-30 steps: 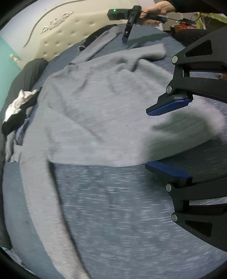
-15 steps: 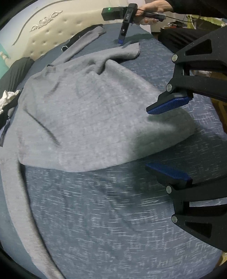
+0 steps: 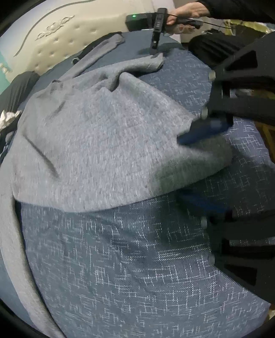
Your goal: Fold clothes
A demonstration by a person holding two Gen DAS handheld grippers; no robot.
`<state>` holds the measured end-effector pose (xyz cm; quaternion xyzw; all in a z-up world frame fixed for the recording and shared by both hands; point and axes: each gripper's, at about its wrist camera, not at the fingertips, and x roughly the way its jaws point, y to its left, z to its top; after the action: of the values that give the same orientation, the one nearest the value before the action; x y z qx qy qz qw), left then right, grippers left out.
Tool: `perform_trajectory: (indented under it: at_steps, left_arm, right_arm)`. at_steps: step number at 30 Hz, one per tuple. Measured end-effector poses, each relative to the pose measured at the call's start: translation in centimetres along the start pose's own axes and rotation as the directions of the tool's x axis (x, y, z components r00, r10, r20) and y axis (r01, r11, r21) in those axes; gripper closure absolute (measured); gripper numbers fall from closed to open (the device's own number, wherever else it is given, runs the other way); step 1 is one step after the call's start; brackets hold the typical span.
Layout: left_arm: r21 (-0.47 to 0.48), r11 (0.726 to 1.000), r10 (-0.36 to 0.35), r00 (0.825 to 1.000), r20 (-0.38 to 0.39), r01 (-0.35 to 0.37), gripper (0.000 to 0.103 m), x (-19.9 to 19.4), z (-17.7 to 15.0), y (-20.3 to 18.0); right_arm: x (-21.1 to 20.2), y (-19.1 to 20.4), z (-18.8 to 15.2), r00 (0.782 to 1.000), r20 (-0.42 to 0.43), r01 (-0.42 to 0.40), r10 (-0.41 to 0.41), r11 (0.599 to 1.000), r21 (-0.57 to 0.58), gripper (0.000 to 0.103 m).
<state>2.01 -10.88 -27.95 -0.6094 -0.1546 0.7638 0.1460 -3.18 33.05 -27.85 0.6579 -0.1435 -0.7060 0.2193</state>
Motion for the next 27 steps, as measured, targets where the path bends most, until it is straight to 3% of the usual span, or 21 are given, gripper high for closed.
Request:
perform_trajectory:
  at_steps: [3,6,14,20,27]
  left_arm:
    - [0.022,1.000,-0.013,1.000,0.006,0.013,0.096,-0.3,-0.2,-0.5]
    - [0.049,0.999,-0.005,1.000,0.030,0.004,0.099,-1.7,-0.1,-1.0]
    - [0.116,0.993,-0.011,0.993,0.121,-0.003,0.100,-8.8,0.2,-0.5]
    - [0.129,0.992,-0.008,0.991,0.131,-0.009,0.100,-12.0,1.1,0.3]
    - [0.101,0.995,0.012,0.999,0.047,-0.016,0.100,-8.7,0.2,1.6]
  right_arm:
    - [0.1,0.3,-0.2,1.000,0.004,0.009,-0.009,1.000,-0.025,0.090]
    - [-0.9,0.8,-0.1,0.999,0.043,0.014,-0.012,0.999,-0.046,0.098]
    - [-9.2,1.0,0.3,0.979,0.203,0.040,-0.021,0.995,-0.090,0.099]
    - [-13.9,-0.2,0.0,0.965,0.262,0.054,-0.031,0.995,-0.082,0.100]
    - [-10.1,-1.6,-2.0,0.982,0.185,0.060,-0.047,0.996,-0.065,0.100]
